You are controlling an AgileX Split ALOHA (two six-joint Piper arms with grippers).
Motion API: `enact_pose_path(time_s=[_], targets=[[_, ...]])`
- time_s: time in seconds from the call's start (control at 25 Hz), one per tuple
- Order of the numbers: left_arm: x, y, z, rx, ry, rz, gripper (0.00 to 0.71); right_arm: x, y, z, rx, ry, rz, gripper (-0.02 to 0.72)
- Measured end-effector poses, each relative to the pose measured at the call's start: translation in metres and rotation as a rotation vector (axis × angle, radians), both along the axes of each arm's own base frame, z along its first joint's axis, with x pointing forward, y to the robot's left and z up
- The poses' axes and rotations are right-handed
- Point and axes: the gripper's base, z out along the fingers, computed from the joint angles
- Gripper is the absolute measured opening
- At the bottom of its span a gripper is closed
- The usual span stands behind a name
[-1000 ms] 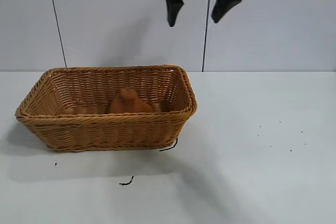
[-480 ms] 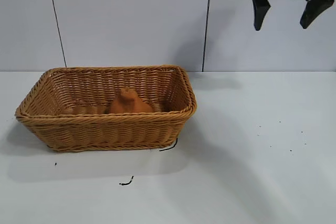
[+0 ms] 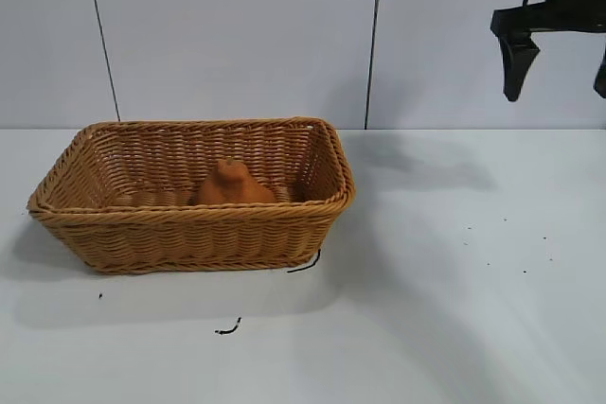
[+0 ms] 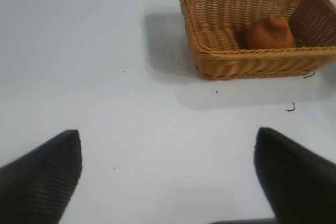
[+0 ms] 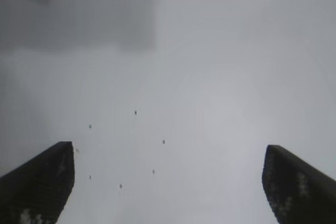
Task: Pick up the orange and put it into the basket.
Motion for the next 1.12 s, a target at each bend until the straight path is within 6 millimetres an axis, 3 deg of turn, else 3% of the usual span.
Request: enact_pose_path(time_s=[0.24, 0.44, 0.68, 0.92, 1.12], targets=[[0.000, 0.000, 0.000, 0.000, 0.000, 0.000, 0.639, -0.087, -0.001, 0.015, 0.003, -0.003, 0.026, 0.695], [0.000, 0.000, 0.000, 0.000, 0.000, 0.000, 0.639, -0.160, 0.001, 0.012, 0.029, -0.035, 0.030, 0.695], [0.000, 0.000, 0.000, 0.000, 0.000, 0.000, 0.639, -0.236, 0.002, 0.008, 0.048, -0.287, 0.062, 0.695], [0.000, 0.000, 0.000, 0.000, 0.000, 0.000, 0.639, -0.286, 0.002, 0.024, 0.034, -0.720, 0.096, 0.695], [0.000, 0.000, 0.000, 0.000, -0.001, 0.000, 0.639, -0.315, 0.002, 0.027, 0.024, -0.899, 0.104, 0.695]])
